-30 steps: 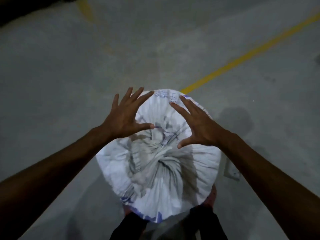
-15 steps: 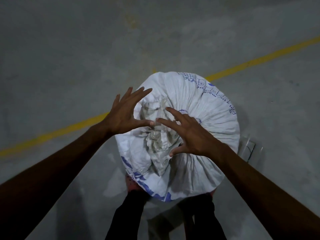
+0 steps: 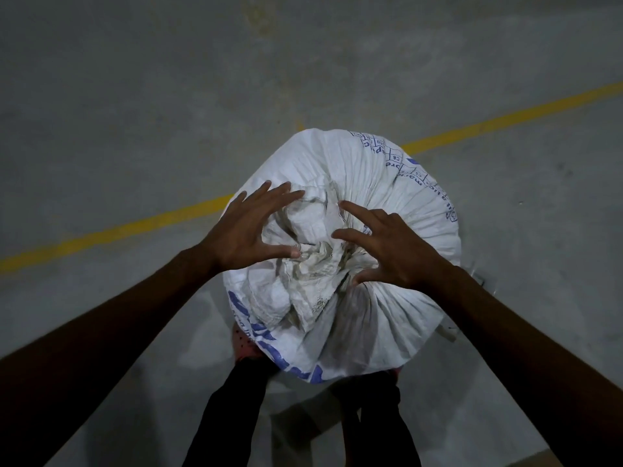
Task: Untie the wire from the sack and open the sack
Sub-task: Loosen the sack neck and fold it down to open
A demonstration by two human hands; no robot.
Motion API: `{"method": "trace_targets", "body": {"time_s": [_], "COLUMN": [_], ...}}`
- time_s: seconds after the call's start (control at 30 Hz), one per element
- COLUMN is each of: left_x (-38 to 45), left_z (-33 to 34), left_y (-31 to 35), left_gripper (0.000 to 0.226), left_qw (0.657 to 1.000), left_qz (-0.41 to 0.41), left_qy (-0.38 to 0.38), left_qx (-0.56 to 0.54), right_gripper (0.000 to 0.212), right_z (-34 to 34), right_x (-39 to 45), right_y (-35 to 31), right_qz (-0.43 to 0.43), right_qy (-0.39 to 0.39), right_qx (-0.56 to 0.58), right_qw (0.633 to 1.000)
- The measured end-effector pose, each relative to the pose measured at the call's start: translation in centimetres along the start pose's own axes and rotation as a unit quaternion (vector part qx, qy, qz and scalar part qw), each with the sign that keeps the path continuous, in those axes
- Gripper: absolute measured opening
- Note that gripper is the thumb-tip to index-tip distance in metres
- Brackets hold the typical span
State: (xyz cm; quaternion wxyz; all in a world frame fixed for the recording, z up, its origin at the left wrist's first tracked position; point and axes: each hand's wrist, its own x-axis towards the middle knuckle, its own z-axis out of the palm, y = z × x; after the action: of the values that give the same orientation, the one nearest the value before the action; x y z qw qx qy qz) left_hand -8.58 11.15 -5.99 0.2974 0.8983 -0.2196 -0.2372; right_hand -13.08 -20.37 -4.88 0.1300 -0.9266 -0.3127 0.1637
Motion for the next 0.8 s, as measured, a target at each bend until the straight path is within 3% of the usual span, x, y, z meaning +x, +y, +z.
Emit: {"method": "trace_targets", "body": {"time_s": [0.17,0.43,0.6,0.8], "left_x": [-0.2,-0.1,0.1,0.6], "left_z": [0.5,0.5,0.7,2.8], "left_y": [0.3,0.9,1.4,1.6], "left_gripper": [0.102,0.096,0.081,0.079], "left_qw": [0.998,0.992,0.991,0.994], "left_qz": [0.045,0.075,0.086,0.096], "left_qy": [0.04,0.069,0.071,-0.06], "left_qx": [0.037,0.076,0.072,0.012], "right_gripper": [0.076,0.015,0.018,0.025], "right_z": [-0.1,-0.2,-0.2,-0.5], "right_x": [-0.6,-2.1,-2.2,-1.7], "right_y": [1.0,3.5,4.7,5.4], "right_qz": [-0.042,-0.105,-0.165,-0.198], "right_qy": [0.034,0.094,0.082,0.003], "right_qx": [-0.017,-0.083,-0.127,-0.055], "right_qw": [0.998,0.987,0.975,0.979]}}
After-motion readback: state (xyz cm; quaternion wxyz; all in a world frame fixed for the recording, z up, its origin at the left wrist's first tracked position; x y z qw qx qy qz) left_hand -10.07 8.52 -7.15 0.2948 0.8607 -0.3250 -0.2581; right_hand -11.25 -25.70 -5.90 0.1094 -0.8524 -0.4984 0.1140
